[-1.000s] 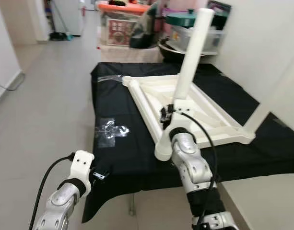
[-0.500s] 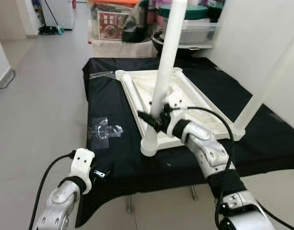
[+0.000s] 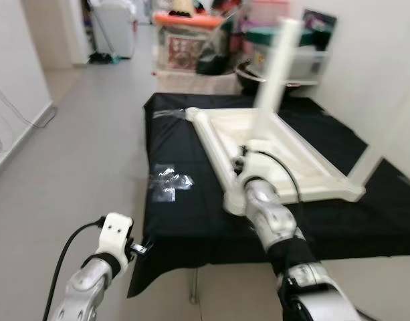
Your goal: Building children table
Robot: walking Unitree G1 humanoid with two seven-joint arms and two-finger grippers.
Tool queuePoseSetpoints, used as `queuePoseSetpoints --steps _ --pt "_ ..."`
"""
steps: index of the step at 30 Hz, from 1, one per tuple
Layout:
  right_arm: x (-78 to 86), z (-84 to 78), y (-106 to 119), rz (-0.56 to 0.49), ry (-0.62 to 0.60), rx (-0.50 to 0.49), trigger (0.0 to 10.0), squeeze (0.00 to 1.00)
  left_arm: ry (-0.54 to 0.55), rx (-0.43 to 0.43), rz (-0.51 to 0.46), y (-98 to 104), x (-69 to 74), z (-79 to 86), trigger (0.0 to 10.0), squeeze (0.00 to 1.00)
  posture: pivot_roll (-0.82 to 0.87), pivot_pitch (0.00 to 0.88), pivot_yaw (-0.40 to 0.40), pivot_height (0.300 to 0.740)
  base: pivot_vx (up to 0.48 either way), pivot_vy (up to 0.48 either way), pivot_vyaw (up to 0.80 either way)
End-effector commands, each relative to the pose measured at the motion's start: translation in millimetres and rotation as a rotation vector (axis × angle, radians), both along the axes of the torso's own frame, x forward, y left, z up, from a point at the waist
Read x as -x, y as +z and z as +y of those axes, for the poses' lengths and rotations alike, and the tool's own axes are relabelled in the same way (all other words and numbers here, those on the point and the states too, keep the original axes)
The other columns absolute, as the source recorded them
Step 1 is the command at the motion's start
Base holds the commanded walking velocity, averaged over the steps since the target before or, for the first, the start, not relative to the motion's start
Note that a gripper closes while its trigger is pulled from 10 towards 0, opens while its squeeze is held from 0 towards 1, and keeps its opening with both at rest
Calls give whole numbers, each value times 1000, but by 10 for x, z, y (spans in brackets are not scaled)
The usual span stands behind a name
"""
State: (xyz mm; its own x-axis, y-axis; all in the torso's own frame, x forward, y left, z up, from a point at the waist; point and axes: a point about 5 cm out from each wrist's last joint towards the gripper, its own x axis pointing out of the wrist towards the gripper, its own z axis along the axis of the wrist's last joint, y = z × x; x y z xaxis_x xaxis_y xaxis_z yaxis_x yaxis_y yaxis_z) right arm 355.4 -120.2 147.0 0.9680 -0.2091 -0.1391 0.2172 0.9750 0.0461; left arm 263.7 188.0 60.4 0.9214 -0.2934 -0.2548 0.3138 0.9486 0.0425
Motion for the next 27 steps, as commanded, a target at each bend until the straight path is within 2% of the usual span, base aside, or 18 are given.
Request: queuePoseSetpoints --steps 1,2,3,4,5,6,8,9,10,11,12,13,14,16,17,20,26,27 --pt "113 161 -71 23 105 22 10000 0 -27 3 -6 27 -46 -64 10000 0 60 0 -110 740 0 0 0" --pt "113 161 -71 23 105 22 10000 0 -27 3 -6 27 -46 -64 10000 0 60 0 -110 740 0 0 0" --pt "130 281 24 -46 199 -17 10000 0 -30 3 -6 27 -51 -67 10000 0 60 0 -110 740 0 0 0" --pt "153 361 138 -116 274 -54 10000 1000 -31 2 -6 28 -59 -68 10000 0 56 0 -107 740 0 0 0" --pt "153 361 138 -116 274 -54 10000 1000 -31 2 -6 28 -59 -68 10000 0 56 0 -107 740 0 0 0" --pt "142 462 325 -192 385 -82 10000 1000 -33 1 -8 35 -79 -67 10000 0 60 0 -109 740 0 0 0" --pt "142 462 325 -192 385 -82 10000 1000 -33 1 -8 35 -79 -67 10000 0 60 0 -109 740 0 0 0" --pt "114 492 414 -205 449 -88 10000 1000 -32 1 -9 40 -84 -65 10000 0 60 0 -109 740 0 0 0" --pt "94 522 527 -231 618 -89 10000 0 -31 1 -10 39 -80 -62 10000 0 58 0 -109 740 0 0 0" --pt "94 522 527 -231 618 -89 10000 0 -31 1 -10 39 -80 -62 10000 0 58 0 -109 740 0 0 0" --pt "131 526 666 -270 882 -48 10000 0 -31 1 -9 32 -68 -60 10000 0 59 0 -111 740 0 0 0" --pt "158 517 690 -281 971 -16 10000 0 -31 1 -8 28 -63 -61 10000 0 59 0 -111 740 0 0 0" --pt "158 517 690 -281 971 -16 10000 0 -31 1 -8 28 -63 -61 10000 0 59 0 -111 740 0 0 0" --pt "124 448 616 -258 1075 91 10000 0 -30 2 -9 28 -69 -66 10000 0 70 0 -118 740 0 0 0" --pt "96 423 572 -237 1087 125 10000 0 -29 2 -10 31 -73 -69 10000 0 70 0 -118 740 0 0 0" --pt "11 416 452 -166 1094 99 10000 0 -27 5 -14 41 -80 -76 10000 0 70 0 -118 740 0 0 0" --pt "-95 566 230 -83 1078 126 10000 0 -24 4 -19 55 -84 -77 10000 0 96 0 -130 740 0 0 0" --pt "-124 579 217 -82 1045 125 1765 0 -23 2 -19 57 -80 -66 10000 0 101 0 -133 740 0 0 0"
